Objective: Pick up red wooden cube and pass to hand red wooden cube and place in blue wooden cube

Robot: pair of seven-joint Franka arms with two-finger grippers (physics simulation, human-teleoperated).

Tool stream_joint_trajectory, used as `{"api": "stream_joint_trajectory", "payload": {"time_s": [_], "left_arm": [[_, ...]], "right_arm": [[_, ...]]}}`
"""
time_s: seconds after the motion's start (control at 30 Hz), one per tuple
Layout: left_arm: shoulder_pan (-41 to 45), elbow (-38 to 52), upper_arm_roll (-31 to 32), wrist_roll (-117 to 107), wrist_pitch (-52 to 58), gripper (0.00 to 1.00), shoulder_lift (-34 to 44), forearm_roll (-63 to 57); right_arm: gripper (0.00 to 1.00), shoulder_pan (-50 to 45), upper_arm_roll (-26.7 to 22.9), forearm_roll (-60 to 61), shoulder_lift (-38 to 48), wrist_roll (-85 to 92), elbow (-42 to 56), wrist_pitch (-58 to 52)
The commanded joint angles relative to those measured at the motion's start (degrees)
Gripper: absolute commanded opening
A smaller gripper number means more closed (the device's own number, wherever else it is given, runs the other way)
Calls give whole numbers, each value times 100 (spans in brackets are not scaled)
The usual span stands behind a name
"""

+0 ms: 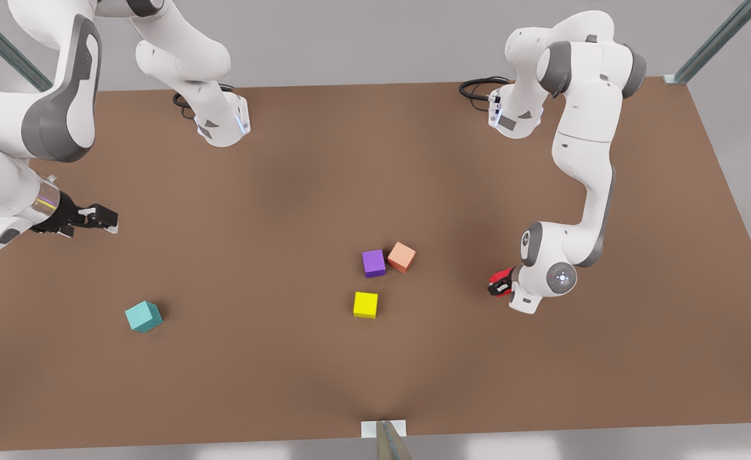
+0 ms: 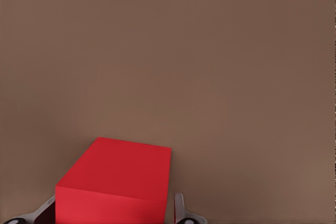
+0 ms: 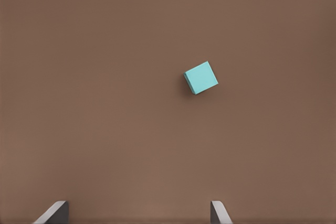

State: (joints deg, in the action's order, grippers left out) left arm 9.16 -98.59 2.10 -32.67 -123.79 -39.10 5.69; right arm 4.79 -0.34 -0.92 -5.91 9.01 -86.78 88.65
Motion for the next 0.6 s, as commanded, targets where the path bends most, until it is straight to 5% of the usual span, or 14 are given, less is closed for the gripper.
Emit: {"api": "stream_joint_trajectory", "payload": {"time_s": [0.0, 0.5, 0.57], "left_arm": [[-2, -2, 0, 67, -22, 100, 8, -6], [24, 42, 0, 67, -391, 88, -151, -6], [24, 42, 9, 50, -391, 78, -142, 3]], "right_arm": [[100, -5, -1, 4, 2, 22, 3, -15], [100, -5, -1, 30, -33, 22, 3, -94], [100, -5, -1, 30, -42, 22, 3, -94]]}}
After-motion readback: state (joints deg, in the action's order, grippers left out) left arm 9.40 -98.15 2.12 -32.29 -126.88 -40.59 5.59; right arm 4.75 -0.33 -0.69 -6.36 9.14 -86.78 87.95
